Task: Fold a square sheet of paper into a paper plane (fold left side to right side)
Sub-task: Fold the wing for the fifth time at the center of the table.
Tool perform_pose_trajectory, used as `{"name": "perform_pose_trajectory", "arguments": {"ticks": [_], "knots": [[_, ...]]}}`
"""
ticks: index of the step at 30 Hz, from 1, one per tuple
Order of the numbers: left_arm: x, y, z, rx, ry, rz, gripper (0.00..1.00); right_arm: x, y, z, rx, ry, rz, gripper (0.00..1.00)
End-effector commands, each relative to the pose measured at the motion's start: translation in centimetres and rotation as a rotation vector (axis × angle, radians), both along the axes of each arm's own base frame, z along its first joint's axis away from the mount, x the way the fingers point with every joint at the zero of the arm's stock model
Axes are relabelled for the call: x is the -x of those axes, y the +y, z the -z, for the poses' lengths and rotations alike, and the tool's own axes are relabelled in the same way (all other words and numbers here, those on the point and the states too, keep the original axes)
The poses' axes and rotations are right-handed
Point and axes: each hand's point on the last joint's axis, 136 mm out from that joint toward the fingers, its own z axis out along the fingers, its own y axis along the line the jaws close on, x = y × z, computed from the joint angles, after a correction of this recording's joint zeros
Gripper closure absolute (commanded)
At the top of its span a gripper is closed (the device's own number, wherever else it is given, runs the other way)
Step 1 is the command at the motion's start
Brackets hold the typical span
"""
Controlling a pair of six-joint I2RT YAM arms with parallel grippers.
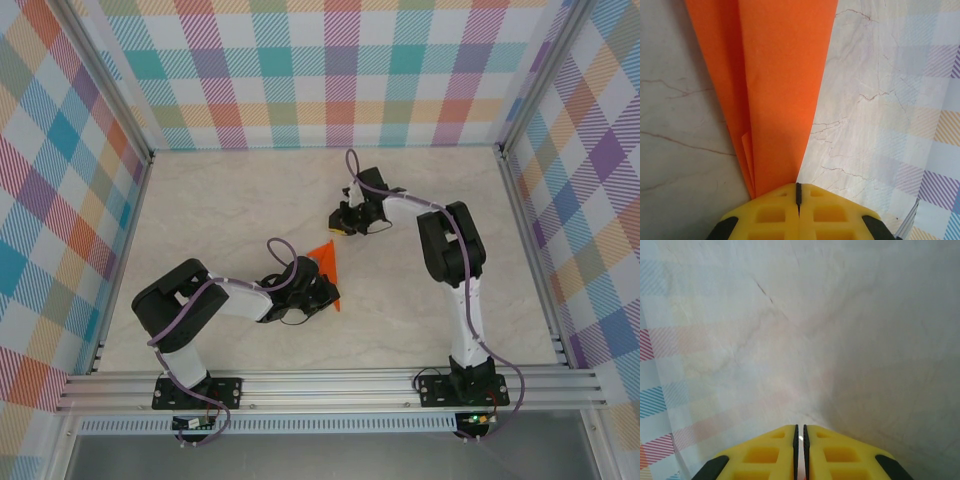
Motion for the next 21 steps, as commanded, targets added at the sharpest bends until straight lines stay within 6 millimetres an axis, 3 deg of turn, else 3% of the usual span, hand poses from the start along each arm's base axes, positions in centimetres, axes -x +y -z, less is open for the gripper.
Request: {"name": "perform_pose_trajectory", "arguments": {"ticks": [1, 5, 9, 12, 15, 21], "knots": [[4.3, 4.8, 6.2, -0.251, 0.180, -0.007, 1.00, -0.6, 0.1, -2.0, -0.001, -0.045, -0.027, 0.86], [4.1, 4.6, 5.7, -0.247, 0.169, -0.006, 1.00, 0.2, -1.1, -6.2, 0.025, -0.132, -0.025, 0.84], [3.9, 4.6, 5.4, -0.260, 0.157, 0.001, 1.00, 3.3, -2.1, -8.9, 0.000, -0.139, -0.046, 0.84], [3.8, 4.6, 5.3, -0.261, 0.152, 0.002, 1.00, 6.5, -2.2, -8.2, -0.046, -0.078, -0.051, 0.84], [3.8, 4.7, 5.3, -0.268, 0.152, -0.002, 1.00, 8.9, -1.3, -6.2, -0.085, 0.009, -0.066, 0.85], [3.8, 4.7, 5.0, -0.268, 0.145, 0.002, 1.00, 10.6, 0.8, -2.3, -0.085, 0.100, -0.086, 0.85]]}}
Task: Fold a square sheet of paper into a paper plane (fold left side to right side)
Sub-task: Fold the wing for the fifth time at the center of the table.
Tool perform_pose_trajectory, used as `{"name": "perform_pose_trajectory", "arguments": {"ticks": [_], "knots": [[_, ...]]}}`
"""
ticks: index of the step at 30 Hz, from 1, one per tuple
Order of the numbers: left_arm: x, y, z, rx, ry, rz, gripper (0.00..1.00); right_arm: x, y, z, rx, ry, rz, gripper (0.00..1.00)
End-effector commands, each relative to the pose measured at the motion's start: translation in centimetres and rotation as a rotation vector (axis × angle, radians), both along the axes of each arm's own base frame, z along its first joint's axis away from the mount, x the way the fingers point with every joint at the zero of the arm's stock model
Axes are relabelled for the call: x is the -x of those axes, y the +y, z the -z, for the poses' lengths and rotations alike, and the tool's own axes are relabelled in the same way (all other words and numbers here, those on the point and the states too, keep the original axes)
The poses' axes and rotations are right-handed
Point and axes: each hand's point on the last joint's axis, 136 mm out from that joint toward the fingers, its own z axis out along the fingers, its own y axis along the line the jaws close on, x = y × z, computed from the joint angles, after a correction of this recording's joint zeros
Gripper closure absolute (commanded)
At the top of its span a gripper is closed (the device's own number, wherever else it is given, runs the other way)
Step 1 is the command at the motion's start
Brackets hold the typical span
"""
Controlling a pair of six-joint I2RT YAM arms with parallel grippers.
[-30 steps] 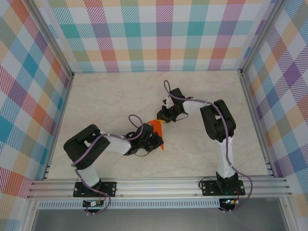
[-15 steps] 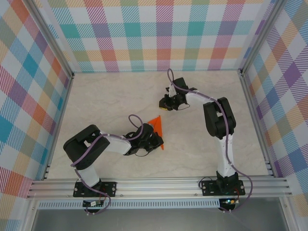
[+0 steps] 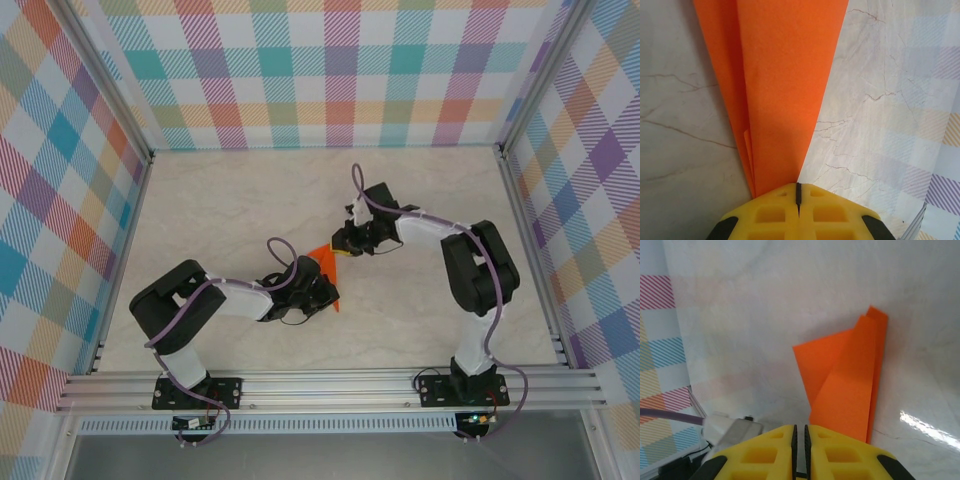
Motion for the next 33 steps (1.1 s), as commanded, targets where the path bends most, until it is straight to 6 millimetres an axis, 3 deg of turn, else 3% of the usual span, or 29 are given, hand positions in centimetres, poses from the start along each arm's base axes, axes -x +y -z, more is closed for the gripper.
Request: {"name": "perform_pose_trajectory", "arguments": {"ticks": [1, 7, 16, 33], "knots": [[3.7, 4.4, 5.1, -0.229, 0.139, 0.009, 1.00, 0.5, 1.6, 1.4, -0.043, 0.049, -0.011, 0.85], [3.9, 4.2, 4.7, -0.224, 0.131, 0.036, 1.00, 0.5, 2.5, 3.7, 0.008, 0.086, -0.038, 0.86], [5.3, 3.5, 3.8, -0.210, 0.115, 0.123, 1.00, 0.5, 1.1, 6.9, 0.146, 0.157, 0.001, 0.86], [8.9, 2.0, 3.7, -0.204, 0.115, 0.233, 1.00, 0.6, 0.8, 7.4, 0.166, 0.167, 0.005, 0.86]]}}
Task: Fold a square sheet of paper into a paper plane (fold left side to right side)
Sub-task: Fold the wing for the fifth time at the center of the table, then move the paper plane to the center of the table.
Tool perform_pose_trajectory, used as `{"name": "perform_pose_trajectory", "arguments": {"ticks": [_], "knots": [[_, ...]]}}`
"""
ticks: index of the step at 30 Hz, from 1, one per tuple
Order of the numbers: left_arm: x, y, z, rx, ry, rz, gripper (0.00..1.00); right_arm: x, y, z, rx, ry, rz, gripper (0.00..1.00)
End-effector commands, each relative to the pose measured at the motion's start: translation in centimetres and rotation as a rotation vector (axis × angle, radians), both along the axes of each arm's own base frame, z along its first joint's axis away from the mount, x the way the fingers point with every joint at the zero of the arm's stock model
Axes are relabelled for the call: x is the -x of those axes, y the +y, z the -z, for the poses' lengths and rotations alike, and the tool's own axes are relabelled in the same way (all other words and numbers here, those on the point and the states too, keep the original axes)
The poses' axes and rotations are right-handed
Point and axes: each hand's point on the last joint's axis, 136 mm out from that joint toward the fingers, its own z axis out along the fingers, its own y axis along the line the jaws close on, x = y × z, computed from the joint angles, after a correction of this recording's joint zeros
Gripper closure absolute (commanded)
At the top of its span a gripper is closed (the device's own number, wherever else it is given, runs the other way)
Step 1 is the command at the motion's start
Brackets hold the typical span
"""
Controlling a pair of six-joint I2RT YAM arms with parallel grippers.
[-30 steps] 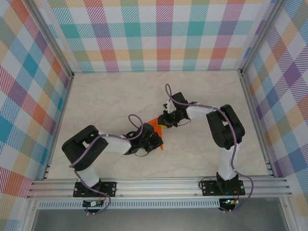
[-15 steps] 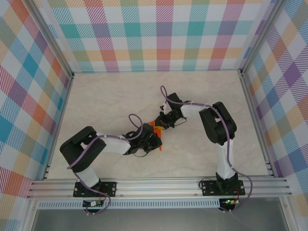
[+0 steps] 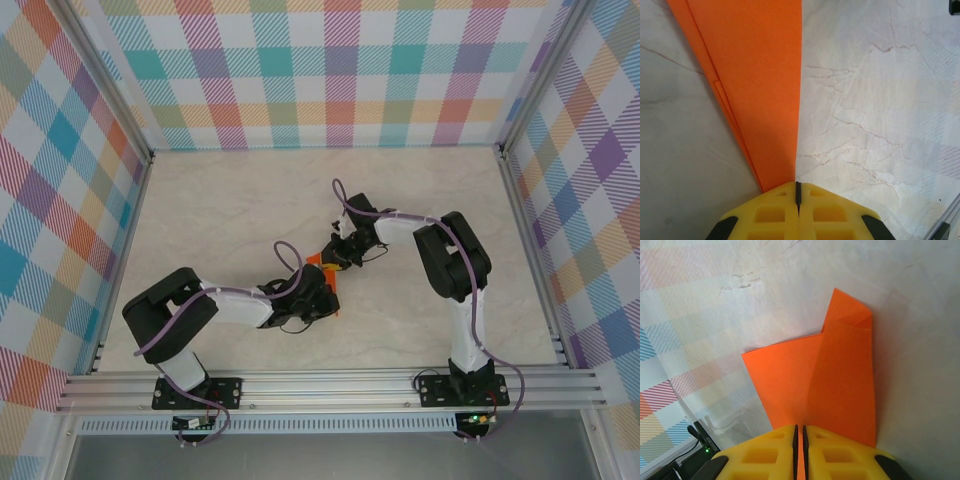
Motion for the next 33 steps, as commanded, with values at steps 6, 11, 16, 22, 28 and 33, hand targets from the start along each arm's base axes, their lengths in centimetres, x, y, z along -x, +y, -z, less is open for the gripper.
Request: {"name": "perform_pose_trajectory", "arguments": {"ticks": [6, 11, 16, 22, 28, 33], "knots": [[7.5, 2.6, 4.4, -0.125, 0.196, 0.112, 1.00, -0.7, -0.9, 2.5, 0.078, 0.000, 0.030, 0.86], [7.9, 2.7, 4.0, -0.118, 0.185, 0.113, 1.00, -1.0, -0.8, 2.4, 0.073, -0.009, 0.035, 0.86], [8.0, 2.7, 3.1, -0.096, 0.160, 0.122, 1.00, -1.2, -0.5, 2.3, 0.051, -0.014, 0.035, 0.86], [6.9, 3.1, 0.6, -0.090, 0.066, 0.119, 1.00, -1.6, 0.4, 0.8, -0.010, -0.044, 0.028, 0.85], [3.1, 7.6, -4.5, -0.203, -0.122, 0.008, 1.00, -3.3, 0.0, -5.4, -0.009, -0.231, 0.017, 0.64], [-0.7, 15.3, -8.2, -0.416, -0.237, -0.206, 0.88, -3.2, -2.9, -9.8, 0.128, -0.367, 0.010, 0.48]]}}
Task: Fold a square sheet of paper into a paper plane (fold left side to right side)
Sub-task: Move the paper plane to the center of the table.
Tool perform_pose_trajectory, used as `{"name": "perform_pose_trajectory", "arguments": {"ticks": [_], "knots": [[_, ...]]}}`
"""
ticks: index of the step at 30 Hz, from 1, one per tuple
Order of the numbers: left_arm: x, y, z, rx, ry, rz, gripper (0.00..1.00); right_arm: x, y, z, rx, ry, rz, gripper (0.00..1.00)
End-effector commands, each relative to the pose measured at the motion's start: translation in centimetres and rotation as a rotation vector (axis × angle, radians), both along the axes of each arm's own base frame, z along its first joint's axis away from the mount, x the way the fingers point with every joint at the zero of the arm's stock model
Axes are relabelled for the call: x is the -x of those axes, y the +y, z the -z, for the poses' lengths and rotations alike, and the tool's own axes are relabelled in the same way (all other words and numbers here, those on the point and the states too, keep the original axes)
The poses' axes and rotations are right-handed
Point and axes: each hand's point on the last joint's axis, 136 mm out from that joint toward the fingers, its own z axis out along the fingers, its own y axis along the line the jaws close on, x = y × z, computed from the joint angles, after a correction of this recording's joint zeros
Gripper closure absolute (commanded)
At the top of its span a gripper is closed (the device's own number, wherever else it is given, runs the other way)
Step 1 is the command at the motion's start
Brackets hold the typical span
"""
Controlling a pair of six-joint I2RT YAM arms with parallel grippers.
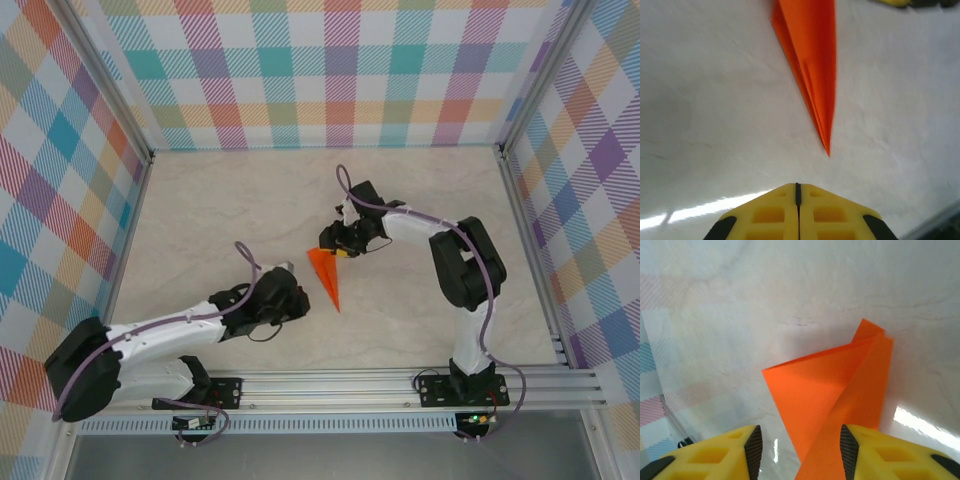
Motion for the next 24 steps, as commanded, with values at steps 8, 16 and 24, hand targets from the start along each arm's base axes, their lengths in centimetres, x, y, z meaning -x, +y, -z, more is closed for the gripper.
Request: {"name": "perform_pose_trajectory", "arguments": {"ticks": [8, 16, 24], "knots": [[-4.5, 11.5, -4.8, -0.374, -0.215, -0.343, 0.65, 4.1, -4.3, -2.9, 0.387, -0.134, -0.052, 0.27], [-5.1, 10.8, -4.4, -0.355, -0.200, -0.338, 0.60, 6.0, -2.6, 1.9, 0.548, -0.082, -0.082, 0.34], [-5.6, 10.2, -5.2, -0.352, -0.214, -0.321, 0.59, 5.3, -2.0, 1.0, 0.502, -0.146, -0.084, 0.88]]}}
